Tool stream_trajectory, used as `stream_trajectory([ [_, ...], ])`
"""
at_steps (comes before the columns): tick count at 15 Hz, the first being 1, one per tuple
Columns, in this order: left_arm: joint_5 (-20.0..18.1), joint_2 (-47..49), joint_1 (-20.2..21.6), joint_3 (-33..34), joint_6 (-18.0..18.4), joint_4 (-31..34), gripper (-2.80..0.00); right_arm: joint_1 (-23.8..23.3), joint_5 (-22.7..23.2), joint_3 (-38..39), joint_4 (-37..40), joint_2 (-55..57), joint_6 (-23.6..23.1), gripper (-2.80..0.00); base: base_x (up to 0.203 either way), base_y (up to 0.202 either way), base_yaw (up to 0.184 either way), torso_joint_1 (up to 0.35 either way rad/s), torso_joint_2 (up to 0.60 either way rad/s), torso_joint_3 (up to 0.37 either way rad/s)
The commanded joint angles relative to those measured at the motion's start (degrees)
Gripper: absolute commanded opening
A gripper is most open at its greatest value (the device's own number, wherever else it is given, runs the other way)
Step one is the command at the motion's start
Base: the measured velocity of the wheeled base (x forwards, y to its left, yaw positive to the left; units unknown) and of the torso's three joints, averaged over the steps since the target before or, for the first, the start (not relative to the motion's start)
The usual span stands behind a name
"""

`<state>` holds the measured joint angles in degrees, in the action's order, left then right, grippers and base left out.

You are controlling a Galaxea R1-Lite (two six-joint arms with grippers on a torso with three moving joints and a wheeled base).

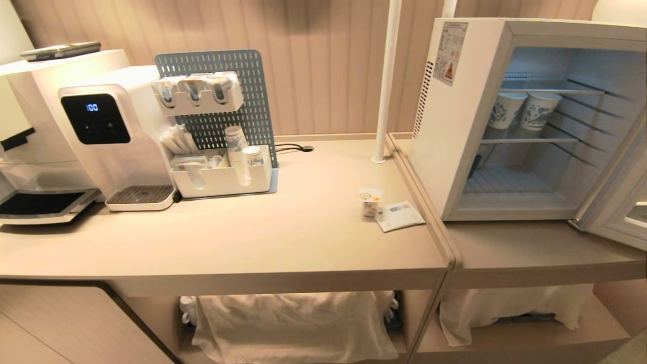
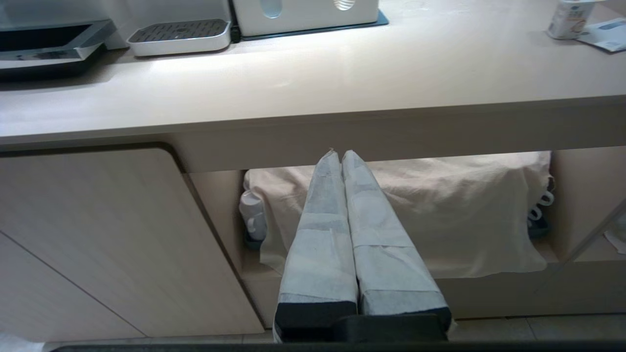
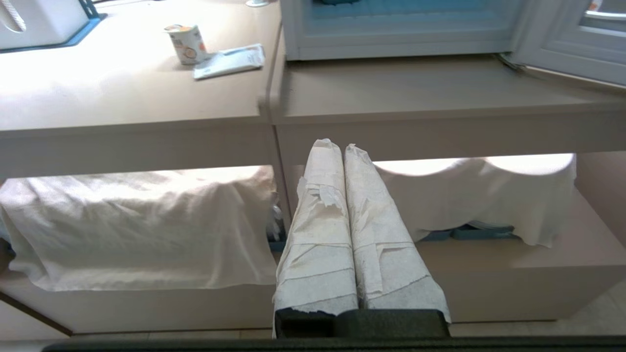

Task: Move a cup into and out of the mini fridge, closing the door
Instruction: Put the yoghurt in the freezer

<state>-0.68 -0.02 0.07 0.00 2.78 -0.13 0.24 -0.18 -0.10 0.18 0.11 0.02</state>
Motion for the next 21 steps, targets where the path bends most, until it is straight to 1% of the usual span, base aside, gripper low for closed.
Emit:
stream_trajectory([
  [1, 0.0, 0.0, 0.0, 0.1, 0.0, 0.0, -2.8, 0.0, 0.0, 0.0, 0.0, 0.1, -0.1, -2.8, 0.0, 0.191, 0.003, 0.001, 0.0, 0.002],
  [4, 0.0, -0.1, 0.0, 0.0, 0.1, 0.0, -2.8, 0.0, 0.1, 0.0, -0.1, 0.1, -0.1, -2.8, 0.0, 0.189, -0.002, 0.003, 0.0, 0.003],
  [7, 0.1, 0.0, 0.0, 0.0, 0.0, 0.1, -2.8, 0.0, -0.2, -0.6, 0.4, -0.1, -0.7, -2.8, 0.0, 0.065, 0.002, 0.001, 0.0, 0.001],
  [8, 0.1, -0.1, 0.0, 0.0, 0.1, 0.1, -2.8, 0.0, -0.2, -3.4, 1.1, 0.4, -0.9, -2.8, 0.0, 0.0, 0.0, 0.0, 0.0, 0.0],
  [9, 0.1, -0.1, 0.0, 0.0, 0.1, 0.1, -2.8, 0.0, -0.1, -8.3, 2.5, 1.6, -1.0, -2.8, 0.0, 0.0, 0.0, 0.0, 0.0, 0.0],
  [10, 0.1, -0.1, 0.0, 0.0, 0.1, 0.0, -2.8, 0.0, 0.0, -13.9, 5.1, 3.4, -1.1, -2.8, 0.0, 0.0, 0.0, 0.0, 0.0, 0.0],
  [11, 0.1, -0.1, 0.0, 0.0, 0.1, 0.0, -2.8, 0.0, 0.3, -19.9, 9.3, 6.6, -1.1, -2.8, 0.0, 0.0, 0.0, 0.0, 0.0, 0.0],
  [12, 0.1, -0.1, 0.0, 0.0, 0.1, 0.1, -2.8, 0.1, 0.6, -23.8, 13.3, 11.3, -1.1, -2.8, 0.0, 0.0, 0.0, 0.0, 0.0, 0.0],
  [14, 0.1, -0.1, 0.0, 0.1, 0.1, 0.1, -2.8, 0.4, 2.6, -25.2, 16.4, 21.6, -1.1, -2.8, 0.0, 0.0, 0.0, 0.0, 0.0, 0.0],
  [15, 0.2, 0.0, 0.0, 0.1, 0.0, 0.1, -2.8, 0.4, 4.5, -24.7, 15.8, 27.6, -1.1, -2.8, 0.0, 0.0, 0.0, 0.0, 0.0, 0.0],
  [17, 0.2, -0.1, 0.0, 0.1, -0.1, 0.0, -2.8, 0.5, 8.2, -22.4, 11.1, 40.4, -1.1, -2.8, 0.0, 0.0, 0.0, 0.0, 0.0, 0.0],
  [21, 0.1, 0.0, 0.0, 0.1, 0.2, 0.0, -2.8, 1.0, 12.3, -19.1, -5.7, 70.3, -2.6, -2.8, 0.0, 0.0, 0.0, 0.0, 0.0, 0.0],
])
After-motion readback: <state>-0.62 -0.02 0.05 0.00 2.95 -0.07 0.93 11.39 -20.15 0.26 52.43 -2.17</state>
